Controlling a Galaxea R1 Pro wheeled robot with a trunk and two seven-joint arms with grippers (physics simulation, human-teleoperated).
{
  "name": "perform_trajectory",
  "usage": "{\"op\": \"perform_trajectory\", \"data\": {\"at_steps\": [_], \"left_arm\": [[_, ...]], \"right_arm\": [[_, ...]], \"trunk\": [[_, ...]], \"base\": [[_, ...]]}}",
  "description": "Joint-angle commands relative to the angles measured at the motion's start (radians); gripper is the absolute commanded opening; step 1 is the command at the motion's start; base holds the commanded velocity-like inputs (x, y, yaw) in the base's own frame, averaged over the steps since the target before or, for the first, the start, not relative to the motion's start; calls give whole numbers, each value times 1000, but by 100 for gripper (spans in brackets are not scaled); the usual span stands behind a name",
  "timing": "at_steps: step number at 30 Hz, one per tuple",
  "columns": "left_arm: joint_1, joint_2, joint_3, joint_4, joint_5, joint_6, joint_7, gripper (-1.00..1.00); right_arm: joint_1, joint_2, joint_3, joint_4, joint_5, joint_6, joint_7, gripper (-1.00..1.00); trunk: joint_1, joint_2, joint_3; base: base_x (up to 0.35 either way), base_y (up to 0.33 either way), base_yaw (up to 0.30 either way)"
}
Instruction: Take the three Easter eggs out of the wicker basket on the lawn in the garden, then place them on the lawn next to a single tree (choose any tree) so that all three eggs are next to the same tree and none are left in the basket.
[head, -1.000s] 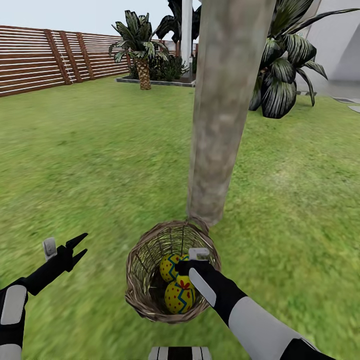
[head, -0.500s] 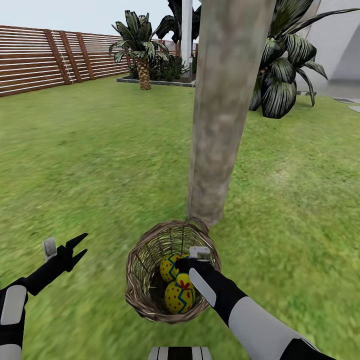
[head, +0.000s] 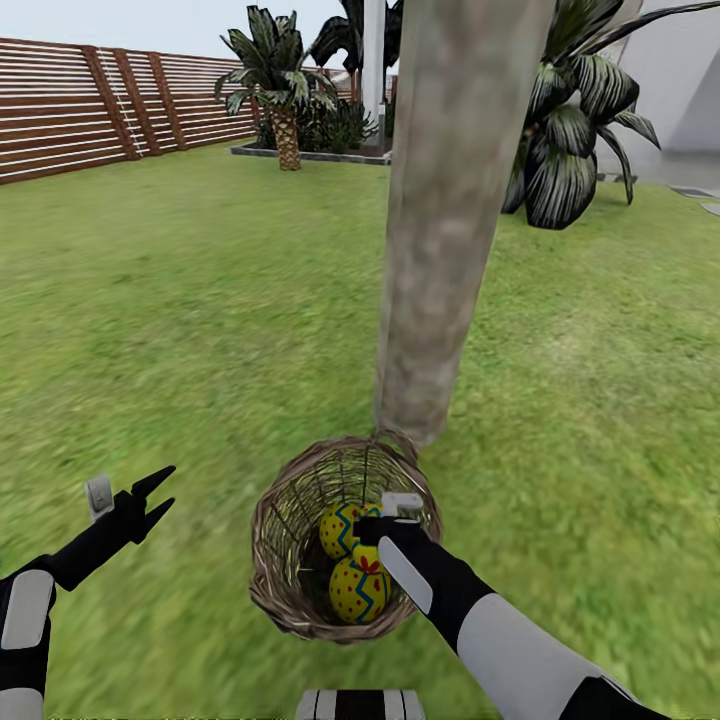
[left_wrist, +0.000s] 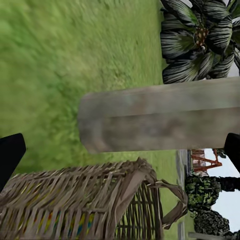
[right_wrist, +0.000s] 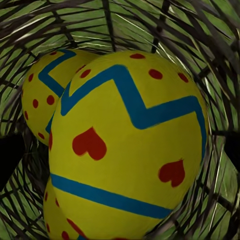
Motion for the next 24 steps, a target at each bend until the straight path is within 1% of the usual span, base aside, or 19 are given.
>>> {"op": "perform_trajectory", "data": {"at_steps": [1, 2, 6, 9, 11, 13, 17, 20, 23, 24], "left_arm": [[-1, 0, 2, 0, -1, 5, -4, 100], [-1, 0, 2, 0, -1, 5, -4, 100], [-1, 0, 2, 0, -1, 5, -4, 100], [0, 0, 2, 0, -1, 5, -4, 100], [-1, -1, 2, 0, -1, 5, -4, 100], [11, -11, 1, 3, -1, -4, -4, 100], [16, -11, 1, 3, -1, -4, -4, 100], [17, -11, 0, 3, -1, -4, -4, 100], [17, -11, 0, 3, -1, -4, -4, 100], [17, -11, 0, 3, -1, -4, -4, 100]], "right_arm": [[-1, 0, 3, -1, -6, 3, -8, 100], [-1, 0, 3, -1, -6, 3, -8, 100], [-1, 0, 3, -1, -6, 3, -8, 100], [-1, 0, 3, -1, -5, 3, -8, 100], [-1, 0, 3, -1, -6, 3, -8, 100], [-8, 0, 5, 7, -11, 3, -1, 100], [-9, 0, 5, 7, -10, 3, -3, 100], [-10, 0, 7, 7, -9, 3, -3, 100], [-10, 0, 7, 7, -6, 3, -4, 100], [-10, 0, 7, 7, -6, 3, -4, 100]], "trunk": [[0, -1, -5], [1, -1, -9], [1, -1, -9], [2, -2, -20], [2, -2, -20], [2, -2, -20], [2, -2, -20], [3, -2, -32], [3, -2, -32], [4, -2, -36]], "base": [[0, 0, 0], [0, 0, 0], [0, 0, 0], [0, 0, 0], [0, 0, 0], [0, 0, 0], [0, 0, 0], [0, 0, 0], [0, 0, 0], [0, 0, 0]]}}
